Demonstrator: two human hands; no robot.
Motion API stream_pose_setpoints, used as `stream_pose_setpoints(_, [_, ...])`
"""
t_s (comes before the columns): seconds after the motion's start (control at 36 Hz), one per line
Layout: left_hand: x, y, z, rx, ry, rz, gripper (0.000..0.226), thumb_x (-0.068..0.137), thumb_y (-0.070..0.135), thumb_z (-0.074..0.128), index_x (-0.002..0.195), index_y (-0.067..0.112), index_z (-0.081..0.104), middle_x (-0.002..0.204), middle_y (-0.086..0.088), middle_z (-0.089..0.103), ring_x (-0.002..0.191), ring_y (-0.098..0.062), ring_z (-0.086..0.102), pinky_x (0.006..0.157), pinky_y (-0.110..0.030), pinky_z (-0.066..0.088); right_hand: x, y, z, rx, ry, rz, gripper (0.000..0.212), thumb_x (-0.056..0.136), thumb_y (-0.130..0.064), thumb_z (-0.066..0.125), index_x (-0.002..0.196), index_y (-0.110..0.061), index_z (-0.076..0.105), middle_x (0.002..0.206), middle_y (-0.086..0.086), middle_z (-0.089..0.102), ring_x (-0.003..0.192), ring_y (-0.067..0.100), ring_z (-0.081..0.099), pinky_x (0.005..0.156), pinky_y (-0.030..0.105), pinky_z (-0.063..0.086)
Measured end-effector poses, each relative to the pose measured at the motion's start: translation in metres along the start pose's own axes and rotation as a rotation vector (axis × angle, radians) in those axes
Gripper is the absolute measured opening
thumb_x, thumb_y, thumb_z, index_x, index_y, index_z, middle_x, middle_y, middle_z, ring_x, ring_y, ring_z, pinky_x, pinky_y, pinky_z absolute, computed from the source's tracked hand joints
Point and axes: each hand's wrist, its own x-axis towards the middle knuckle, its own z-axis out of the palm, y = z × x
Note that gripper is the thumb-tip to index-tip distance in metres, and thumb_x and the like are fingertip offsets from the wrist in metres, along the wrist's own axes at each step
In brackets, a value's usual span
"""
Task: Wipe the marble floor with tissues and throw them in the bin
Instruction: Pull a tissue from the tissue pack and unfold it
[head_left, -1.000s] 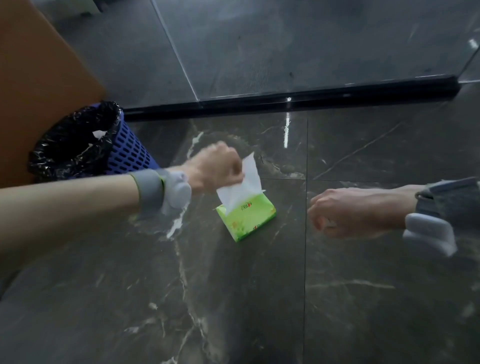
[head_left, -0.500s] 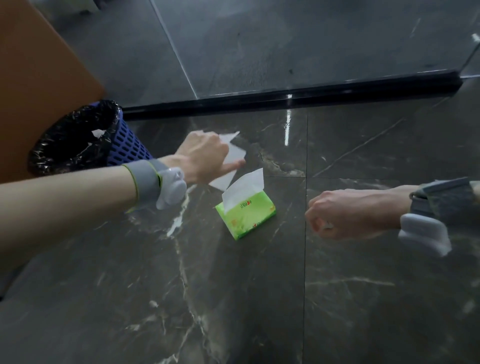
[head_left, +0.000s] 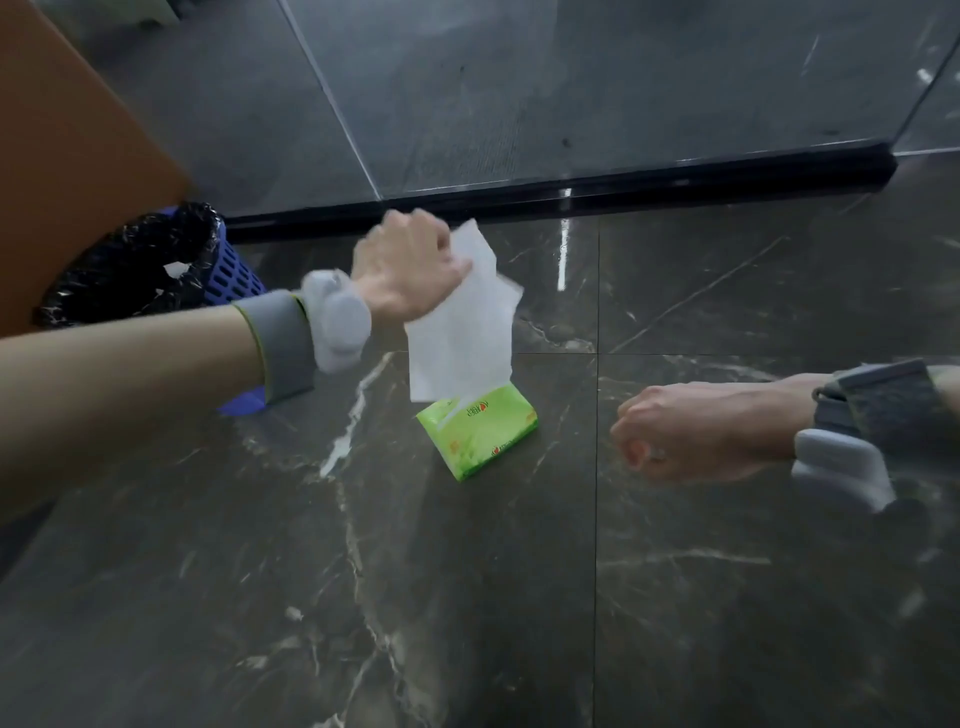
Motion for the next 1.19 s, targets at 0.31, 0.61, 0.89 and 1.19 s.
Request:
stream_pose_setpoints(0.31, [-0.014, 0.042, -0.015, -0.443, -0.105, 0.074, 0.026, 0.078, 0.028, 0.064, 0.063, 0.007, 0.06, 0.059, 0.003, 0.048, 0.054, -0.011, 0.041, 0.05, -0.022, 0.037, -0.002, 0.007, -0.001, 0.218, 0.178, 0.089, 0.03, 0.096, -0.037, 0.06, 0.121, -0.029, 0.046, 0.113, -0.009, 0.06, 0.104, 0.017, 0.061, 0.088, 0.035, 0.051])
stream_pose_setpoints(0.61, [-0.031, 0.065, -0.027, -0.789, -0.471, 0.097, 0.026, 0.081, 0.024, 0.071, 0.069, 0.003, 0.061, 0.063, 0.0, 0.051, 0.061, -0.014, 0.05, 0.063, -0.03, 0.041, -0.008, 0.022, -0.038, 1.199, 0.5, 0.273, 0.087, 0.069, -0.035, 0.094, 0.141, -0.03, 0.047, 0.112, -0.015, 0.068, 0.095, -0.003, 0.068, 0.079, 0.015, 0.057])
stream_pose_setpoints(0.89, [-0.027, 0.044, -0.022, -0.798, -0.527, -0.005, 0.023, 0.097, 0.03, 0.07, 0.081, 0.014, 0.067, 0.079, -0.006, 0.063, 0.07, -0.019, 0.059, 0.065, -0.029, 0.048, -0.022, 0.022, -0.042, 1.232, 0.407, 0.254, 0.037, 0.075, -0.007, 0.089, 0.11, -0.01, 0.077, 0.097, 0.003, 0.08, 0.092, 0.023, 0.077, 0.091, 0.041, 0.061])
stream_pose_setpoints(1.19, [-0.025, 0.025, -0.02, -0.899, -0.628, -0.159, 0.014, 0.091, 0.015, 0.077, 0.102, 0.007, 0.075, 0.084, -0.006, 0.076, 0.067, -0.014, 0.072, 0.056, -0.022, 0.056, -0.015, 0.03, -0.035, 1.274, 0.474, 0.257, 0.025, 0.088, -0.026, 0.08, 0.106, -0.008, 0.079, 0.095, 0.003, 0.081, 0.085, 0.019, 0.078, 0.076, 0.028, 0.062])
